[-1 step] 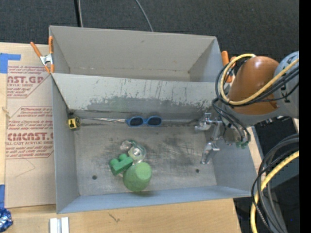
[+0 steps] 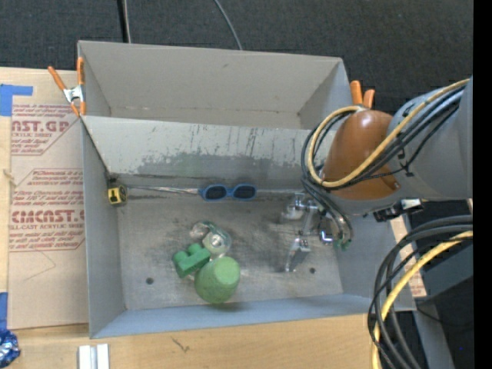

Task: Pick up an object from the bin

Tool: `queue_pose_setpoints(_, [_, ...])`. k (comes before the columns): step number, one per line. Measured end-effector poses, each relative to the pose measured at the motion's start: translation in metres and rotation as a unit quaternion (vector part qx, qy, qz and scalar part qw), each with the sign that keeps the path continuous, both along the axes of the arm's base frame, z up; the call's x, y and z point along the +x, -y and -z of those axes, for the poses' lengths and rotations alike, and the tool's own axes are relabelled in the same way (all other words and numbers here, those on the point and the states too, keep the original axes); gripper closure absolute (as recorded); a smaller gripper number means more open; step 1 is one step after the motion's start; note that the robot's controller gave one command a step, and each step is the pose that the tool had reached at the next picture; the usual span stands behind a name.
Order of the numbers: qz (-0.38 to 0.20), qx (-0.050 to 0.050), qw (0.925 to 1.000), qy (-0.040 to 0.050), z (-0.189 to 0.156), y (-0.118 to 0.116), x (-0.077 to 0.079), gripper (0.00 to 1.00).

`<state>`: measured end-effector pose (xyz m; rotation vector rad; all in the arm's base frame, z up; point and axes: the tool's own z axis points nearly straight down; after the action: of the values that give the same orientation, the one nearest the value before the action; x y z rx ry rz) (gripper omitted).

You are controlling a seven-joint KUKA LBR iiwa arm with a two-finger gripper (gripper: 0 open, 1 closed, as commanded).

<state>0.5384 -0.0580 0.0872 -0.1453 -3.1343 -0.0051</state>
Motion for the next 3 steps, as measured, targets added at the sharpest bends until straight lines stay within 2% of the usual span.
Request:
queue_pose_setpoints(1, [0.064, -0.004, 0.9979, 0.0101, 0.013, -0.015, -0.011, 0.00])
queue_pose_setpoints(2, [0.063, -0.002, 0.9980, 0.0054, 0.012, -0.017, -0.012, 1.00])
queue_pose_setpoints(3, [0.020, -0.002, 0.9998, 0.0070, -0.131, -0.030, -0.008, 1.00])
